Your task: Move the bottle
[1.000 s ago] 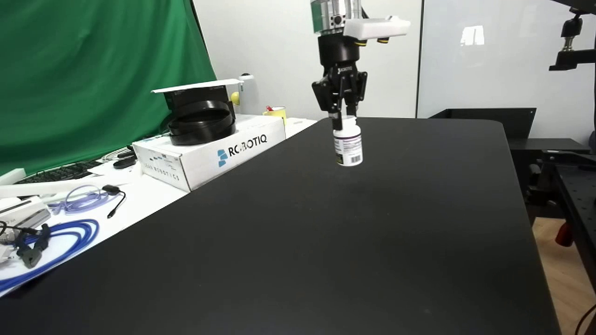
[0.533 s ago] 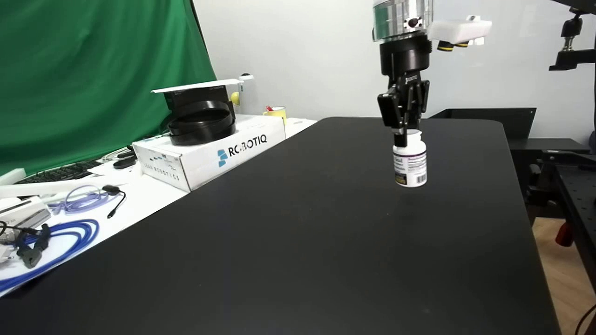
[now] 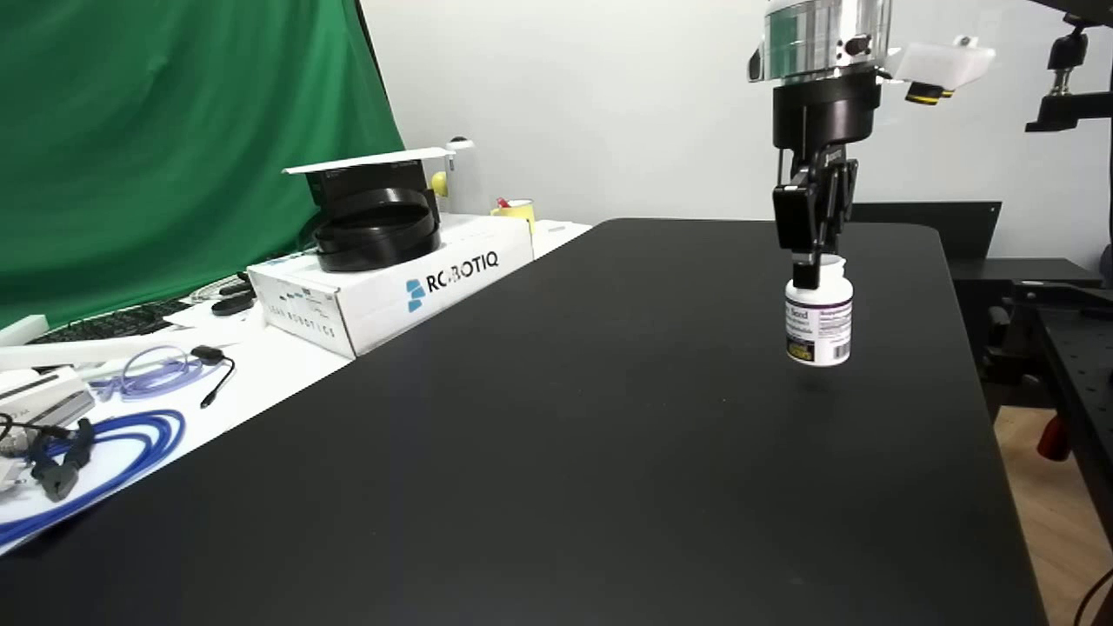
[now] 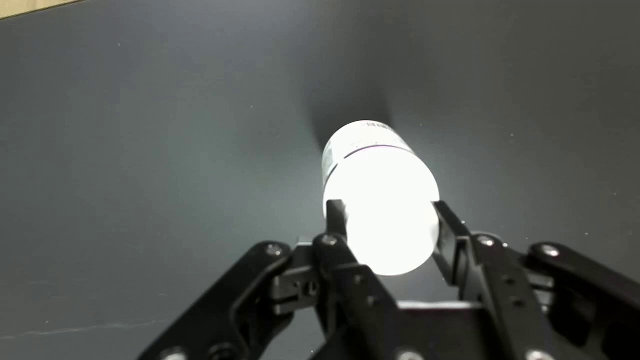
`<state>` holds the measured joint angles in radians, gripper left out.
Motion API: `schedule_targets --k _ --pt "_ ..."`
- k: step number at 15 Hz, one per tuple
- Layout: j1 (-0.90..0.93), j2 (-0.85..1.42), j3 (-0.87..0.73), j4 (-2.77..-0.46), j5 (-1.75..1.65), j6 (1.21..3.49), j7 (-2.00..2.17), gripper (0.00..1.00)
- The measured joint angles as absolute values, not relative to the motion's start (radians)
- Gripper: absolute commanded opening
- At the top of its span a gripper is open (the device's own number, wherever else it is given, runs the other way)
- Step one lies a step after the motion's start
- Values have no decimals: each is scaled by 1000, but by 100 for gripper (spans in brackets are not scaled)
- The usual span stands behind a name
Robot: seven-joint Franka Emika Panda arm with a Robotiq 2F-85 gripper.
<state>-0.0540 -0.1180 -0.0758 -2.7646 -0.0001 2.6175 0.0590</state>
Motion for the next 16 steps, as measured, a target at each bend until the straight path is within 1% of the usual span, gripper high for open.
schedule_targets --k 16 --pt "-76 -49 -76 -2773 -26 2702 38 19"
